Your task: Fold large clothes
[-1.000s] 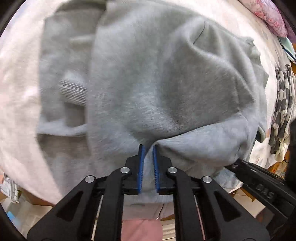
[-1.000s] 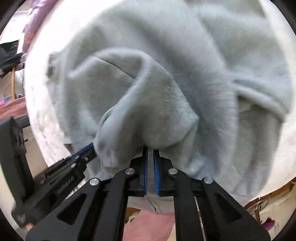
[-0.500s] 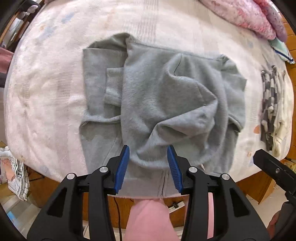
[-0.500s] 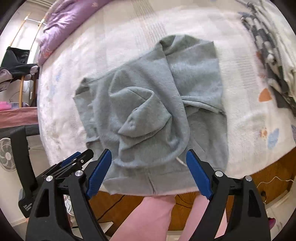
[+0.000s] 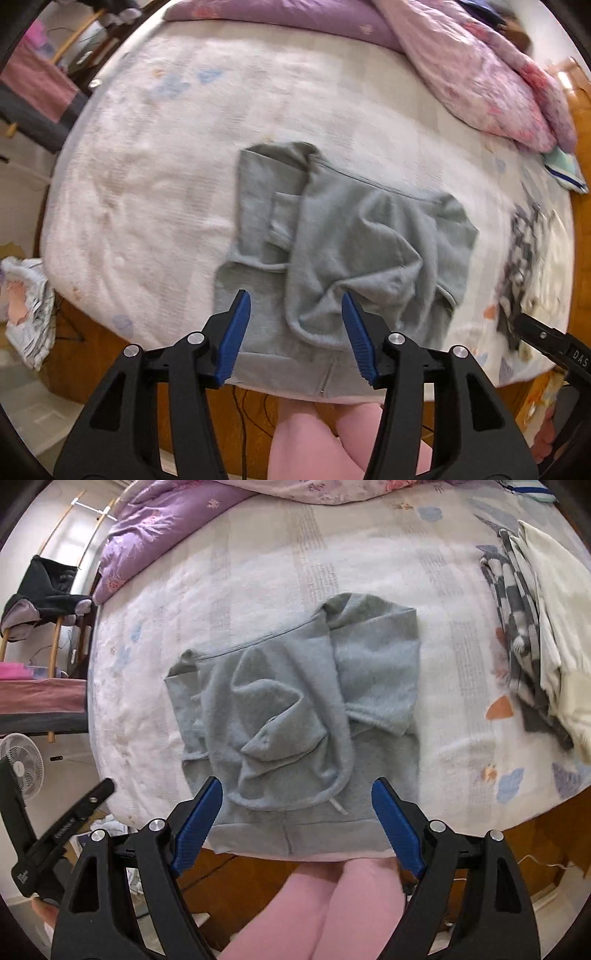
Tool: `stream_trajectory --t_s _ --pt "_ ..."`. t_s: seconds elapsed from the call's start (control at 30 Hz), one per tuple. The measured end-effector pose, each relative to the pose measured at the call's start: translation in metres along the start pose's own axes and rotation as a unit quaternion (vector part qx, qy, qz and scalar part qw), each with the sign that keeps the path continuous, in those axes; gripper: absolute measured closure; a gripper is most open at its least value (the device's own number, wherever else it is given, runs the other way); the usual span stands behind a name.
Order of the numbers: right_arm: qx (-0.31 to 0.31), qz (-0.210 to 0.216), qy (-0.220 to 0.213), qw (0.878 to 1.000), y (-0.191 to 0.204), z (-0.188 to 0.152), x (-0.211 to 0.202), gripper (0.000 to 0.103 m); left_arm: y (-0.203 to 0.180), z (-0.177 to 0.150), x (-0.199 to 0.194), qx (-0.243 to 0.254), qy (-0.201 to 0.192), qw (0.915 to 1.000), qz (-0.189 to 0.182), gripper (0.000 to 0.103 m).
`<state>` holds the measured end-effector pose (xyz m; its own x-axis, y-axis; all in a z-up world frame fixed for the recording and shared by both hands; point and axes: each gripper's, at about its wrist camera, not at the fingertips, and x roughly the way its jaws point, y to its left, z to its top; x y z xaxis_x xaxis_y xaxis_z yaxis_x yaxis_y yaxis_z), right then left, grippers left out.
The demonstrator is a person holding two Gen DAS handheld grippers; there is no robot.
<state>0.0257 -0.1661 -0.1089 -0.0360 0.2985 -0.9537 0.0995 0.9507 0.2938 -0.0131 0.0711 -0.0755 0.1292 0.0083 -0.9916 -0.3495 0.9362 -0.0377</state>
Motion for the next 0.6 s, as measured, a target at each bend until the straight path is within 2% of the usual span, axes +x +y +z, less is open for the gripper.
stream_trajectory --t_s 0.1,0.17,0.3,0.5,0.6 --pt "0.011 0.007 0.01 1.0 -0.013 0.023 -0.003 0.023 0.004 0.013 -0.002 -0.019 -0.004 0.9998 0.009 0.049" --pt "0.006 -0.007 0.004 1.0 -0.017 0.042 -0.003 0.023 0.009 0.025 0.002 -0.032 -0.003 0.9995 0.004 0.043" --pt "0.037 0.0 -0.011 0.999 -0.031 0.082 0.003 0.023 0.017 0.047 0.021 -0.043 0.012 0.9989 0.01 0.043" --pt "0.075 -0.019 -0.02 0.997 -0.054 0.132 0.027 0.017 0.04 0.093 0.081 -0.045 0.045 0.9979 0.01 0.042" --pt "0.069 -0.05 -0.017 0.996 -0.06 0.154 0.046 0.017 0.053 0.116 0.111 -0.044 0.056 0.9974 0.007 0.035"
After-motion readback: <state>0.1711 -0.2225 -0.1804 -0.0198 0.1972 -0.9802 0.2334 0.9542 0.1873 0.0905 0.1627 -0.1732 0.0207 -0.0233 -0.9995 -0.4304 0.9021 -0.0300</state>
